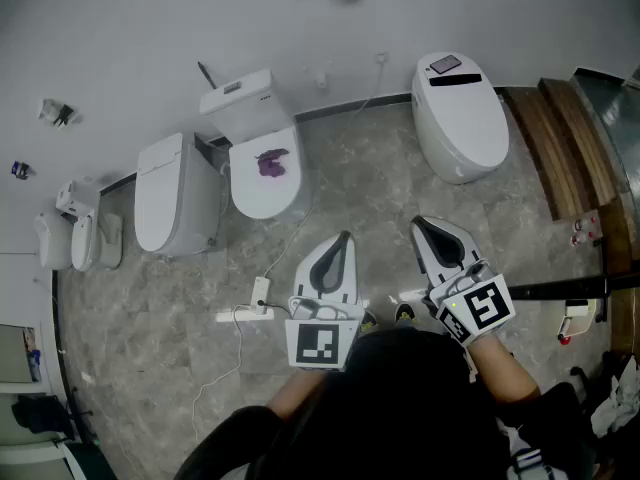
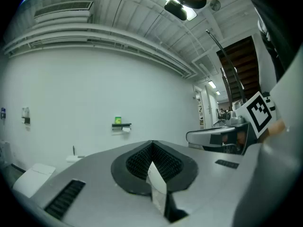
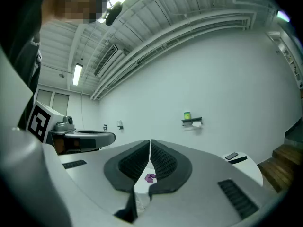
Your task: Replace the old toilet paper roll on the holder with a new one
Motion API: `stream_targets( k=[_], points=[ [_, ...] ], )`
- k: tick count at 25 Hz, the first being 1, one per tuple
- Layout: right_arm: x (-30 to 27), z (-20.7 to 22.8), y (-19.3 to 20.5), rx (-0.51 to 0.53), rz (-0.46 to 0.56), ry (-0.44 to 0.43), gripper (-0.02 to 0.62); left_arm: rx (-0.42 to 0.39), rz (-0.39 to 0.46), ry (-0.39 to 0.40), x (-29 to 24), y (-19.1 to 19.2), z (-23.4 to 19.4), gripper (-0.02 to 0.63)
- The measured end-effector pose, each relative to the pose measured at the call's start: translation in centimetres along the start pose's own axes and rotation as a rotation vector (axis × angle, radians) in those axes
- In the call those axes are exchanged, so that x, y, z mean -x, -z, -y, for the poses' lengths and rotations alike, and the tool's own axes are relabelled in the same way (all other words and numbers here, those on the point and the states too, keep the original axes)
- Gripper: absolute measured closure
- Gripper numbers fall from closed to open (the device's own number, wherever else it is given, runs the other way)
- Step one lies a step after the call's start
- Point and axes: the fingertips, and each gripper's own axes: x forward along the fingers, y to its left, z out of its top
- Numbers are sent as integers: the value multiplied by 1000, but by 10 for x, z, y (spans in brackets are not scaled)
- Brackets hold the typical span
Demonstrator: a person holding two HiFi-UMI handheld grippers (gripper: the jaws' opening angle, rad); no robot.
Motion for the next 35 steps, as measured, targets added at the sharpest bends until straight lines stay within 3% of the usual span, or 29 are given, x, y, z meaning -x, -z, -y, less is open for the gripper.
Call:
stream_targets(
  k=[9,23,28,35],
  points=[
    [-6,-15,3,7,-13,2,574,6,-19,3,12,6,-15,592],
    [-17,-20,3,76,-25,82,574,43,-3,-21,31,15,-60,592],
    [-25,-9,7,71,-23,82,574,65,-24,-2,16,24,-57,592],
    [-59,27,6,53,-5,47,574,33,-16,-8,-32,17,-62,592]
  ],
)
